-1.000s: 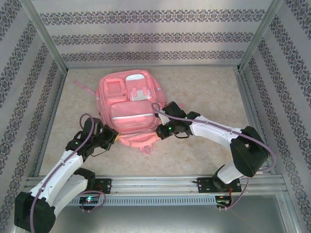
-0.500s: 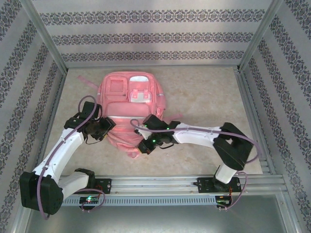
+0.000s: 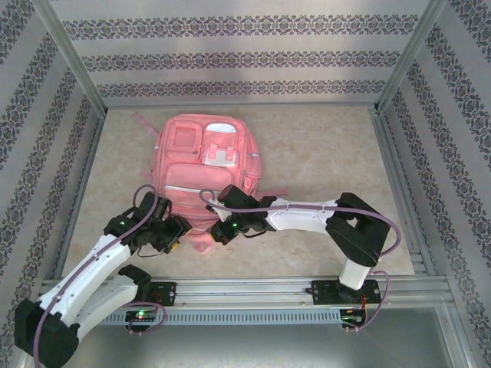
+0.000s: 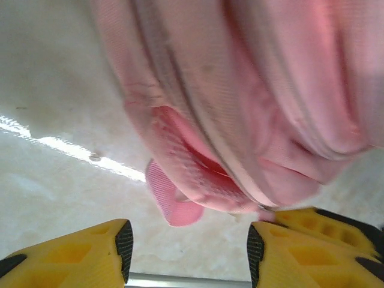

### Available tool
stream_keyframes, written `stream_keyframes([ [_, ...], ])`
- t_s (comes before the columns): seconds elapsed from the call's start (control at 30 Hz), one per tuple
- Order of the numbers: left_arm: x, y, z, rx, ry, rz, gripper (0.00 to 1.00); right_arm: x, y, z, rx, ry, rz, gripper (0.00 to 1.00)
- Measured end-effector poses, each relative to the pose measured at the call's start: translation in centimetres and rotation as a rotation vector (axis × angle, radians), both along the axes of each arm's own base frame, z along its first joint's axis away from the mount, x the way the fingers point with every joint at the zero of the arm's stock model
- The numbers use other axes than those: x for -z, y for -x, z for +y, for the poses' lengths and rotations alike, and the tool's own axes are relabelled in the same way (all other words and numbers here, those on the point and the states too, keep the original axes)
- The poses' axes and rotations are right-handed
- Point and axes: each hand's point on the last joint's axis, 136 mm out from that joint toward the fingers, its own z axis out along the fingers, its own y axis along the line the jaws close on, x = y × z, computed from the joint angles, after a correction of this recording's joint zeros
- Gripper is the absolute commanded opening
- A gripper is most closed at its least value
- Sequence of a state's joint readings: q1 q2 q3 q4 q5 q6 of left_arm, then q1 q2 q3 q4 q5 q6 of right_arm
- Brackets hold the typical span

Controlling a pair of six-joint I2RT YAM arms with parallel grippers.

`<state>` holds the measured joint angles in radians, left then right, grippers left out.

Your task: Pack the student bag

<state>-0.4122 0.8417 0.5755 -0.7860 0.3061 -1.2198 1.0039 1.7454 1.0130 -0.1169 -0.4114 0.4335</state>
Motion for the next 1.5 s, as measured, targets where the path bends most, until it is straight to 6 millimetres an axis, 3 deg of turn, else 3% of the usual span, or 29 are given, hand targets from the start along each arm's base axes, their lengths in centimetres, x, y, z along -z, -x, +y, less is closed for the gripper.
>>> stream_keyframes([
  [0.4,0.1,-4.6,-1.5,-0.050,0.031,-0.102,0.49,0.3,0.0,0.0,0.026,-0.018,0.010,0.00],
  [0.63,2.6,-5.1,-1.0,-0.057,-0.022,-0.057,0.06,0.2,-0.4,-0.6,0.038,0.067,-0.012,0.00],
  [0.7,3.0,-5.2,-0.9,-0.058,-0.019,-0.055,0.00,-0.1,-0.8,-1.0,0.051,0.109,-0.025,0.00],
  [1.0,2.1,-5.7,-0.4,-0.061,0.033,-0.078,0.00,-0.5,-2.2,-3.9,0.111,0.289,-0.069,0.00],
  [1.17,1.4,-5.9,-0.2,-0.060,0.066,-0.097,0.00,-1.5,-2.9,-5.4,0.144,0.262,-0.038,0.00],
  [1.5,-0.5,-5.8,-0.4,-0.027,0.072,-0.116,0.00,-2.1,-3.0,-6.0,0.156,0.243,-0.016,0.00],
])
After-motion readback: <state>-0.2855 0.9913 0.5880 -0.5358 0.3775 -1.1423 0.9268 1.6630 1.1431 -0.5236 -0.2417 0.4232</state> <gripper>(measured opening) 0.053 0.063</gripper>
